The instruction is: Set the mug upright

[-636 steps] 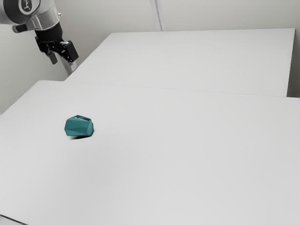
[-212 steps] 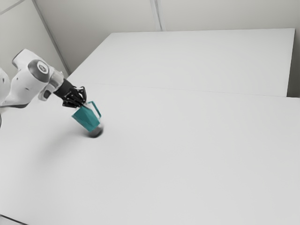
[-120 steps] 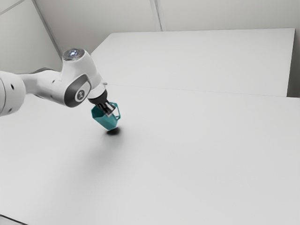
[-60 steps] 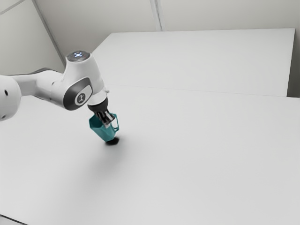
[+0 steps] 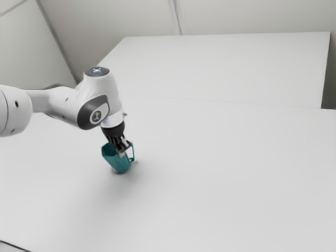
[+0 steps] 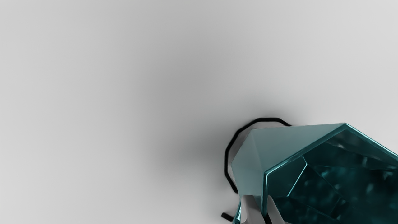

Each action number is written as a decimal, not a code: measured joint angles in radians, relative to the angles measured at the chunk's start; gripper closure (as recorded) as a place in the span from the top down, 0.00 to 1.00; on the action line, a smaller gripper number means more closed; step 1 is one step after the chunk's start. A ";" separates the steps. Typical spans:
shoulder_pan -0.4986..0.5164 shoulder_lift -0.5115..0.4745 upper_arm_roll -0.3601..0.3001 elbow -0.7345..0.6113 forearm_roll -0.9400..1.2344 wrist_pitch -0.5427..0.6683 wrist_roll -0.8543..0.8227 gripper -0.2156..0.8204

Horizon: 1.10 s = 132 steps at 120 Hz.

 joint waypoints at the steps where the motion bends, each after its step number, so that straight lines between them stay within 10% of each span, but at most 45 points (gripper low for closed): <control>1: 0.001 0.001 -0.001 0.000 0.000 0.000 0.000 0.03; 51: -0.005 -0.083 -0.007 0.006 0.009 -0.037 0.000 0.65; 132: -0.062 -0.032 0.033 0.568 -0.001 -0.438 0.000 0.79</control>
